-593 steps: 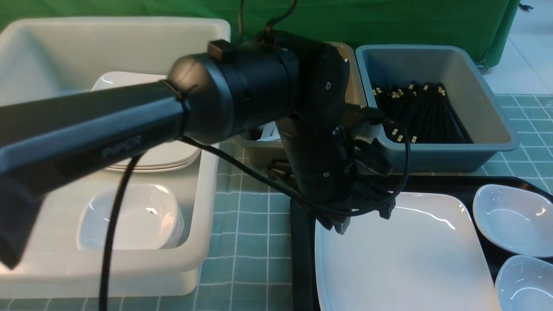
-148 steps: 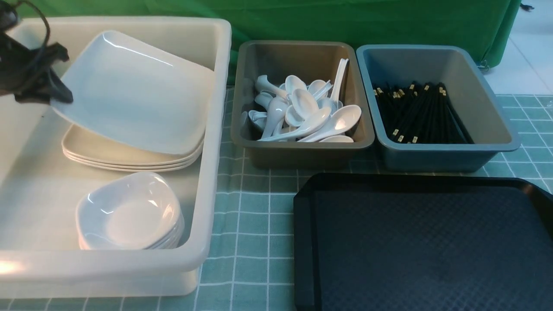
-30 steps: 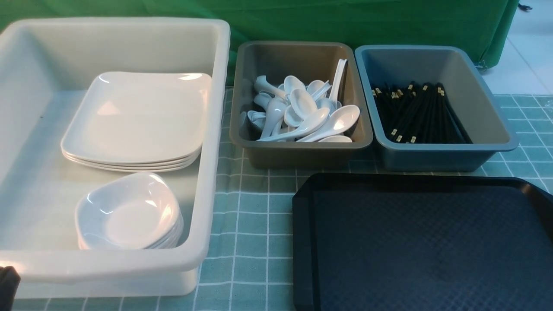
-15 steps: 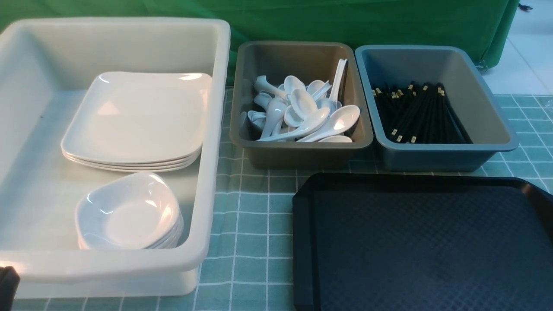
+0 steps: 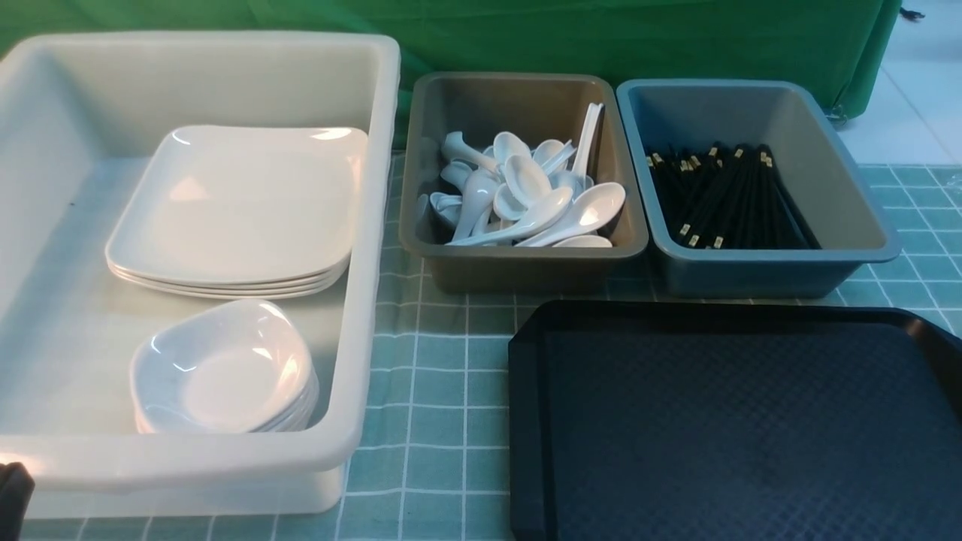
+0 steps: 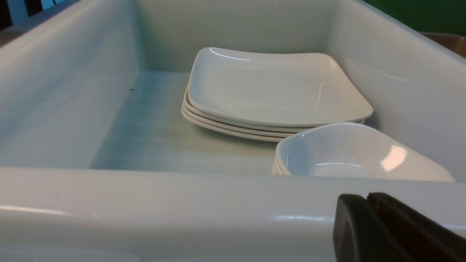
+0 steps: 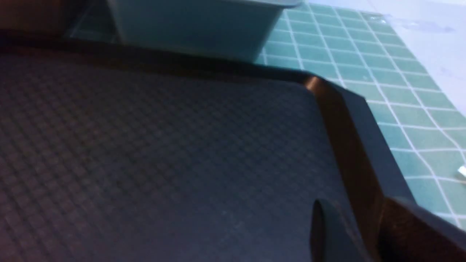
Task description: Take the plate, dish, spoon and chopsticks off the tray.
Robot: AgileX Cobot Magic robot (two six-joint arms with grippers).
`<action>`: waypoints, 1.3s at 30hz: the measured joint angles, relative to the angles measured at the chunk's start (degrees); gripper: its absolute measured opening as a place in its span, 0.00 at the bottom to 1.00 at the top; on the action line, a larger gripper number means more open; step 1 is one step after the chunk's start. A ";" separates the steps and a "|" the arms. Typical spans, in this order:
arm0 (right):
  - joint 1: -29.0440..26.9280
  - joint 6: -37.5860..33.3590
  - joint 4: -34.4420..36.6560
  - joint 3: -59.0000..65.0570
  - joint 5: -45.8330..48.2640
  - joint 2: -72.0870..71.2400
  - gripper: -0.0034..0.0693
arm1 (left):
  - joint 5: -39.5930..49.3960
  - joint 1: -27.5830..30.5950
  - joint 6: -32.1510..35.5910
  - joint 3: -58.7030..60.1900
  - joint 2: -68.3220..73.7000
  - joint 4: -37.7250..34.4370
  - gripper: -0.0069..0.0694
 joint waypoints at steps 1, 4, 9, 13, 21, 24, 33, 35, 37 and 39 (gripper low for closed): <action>0.13 0.14 0.06 0.00 -0.07 -0.13 0.38 | 0.07 0.00 0.00 0.00 0.00 0.54 0.11; 0.19 0.31 0.23 0.00 -0.07 -0.13 0.38 | 0.13 0.00 0.00 0.00 0.00 1.37 0.11; 0.19 0.36 0.22 0.00 -0.07 -0.13 0.38 | 0.13 0.00 0.00 0.00 0.00 2.54 0.11; 0.19 0.36 0.22 0.00 -0.07 -0.13 0.38 | 0.13 0.00 0.00 0.00 0.00 2.71 0.11; 0.19 0.38 0.22 0.00 -0.07 -0.13 0.38 | 0.13 0.05 0.00 0.00 0.00 2.71 0.11; 0.19 0.38 0.22 0.00 -0.07 -0.13 0.38 | 0.13 0.05 0.00 0.00 0.00 2.79 0.11; 0.19 0.43 0.29 0.00 -0.07 -0.13 0.38 | 0.13 0.06 -0.07 0.00 0.00 3.65 0.11; 0.19 0.43 0.30 0.00 -0.07 -0.13 0.38 | 0.13 0.06 -0.02 0.00 0.00 3.65 0.11; 0.19 0.43 0.30 0.00 -0.07 -0.13 0.38 | 0.13 0.06 -0.02 0.00 0.00 3.70 0.11; 0.19 0.43 0.35 0.00 -0.07 -0.13 0.38 | 0.13 0.06 -0.02 0.00 0.00 3.83 0.11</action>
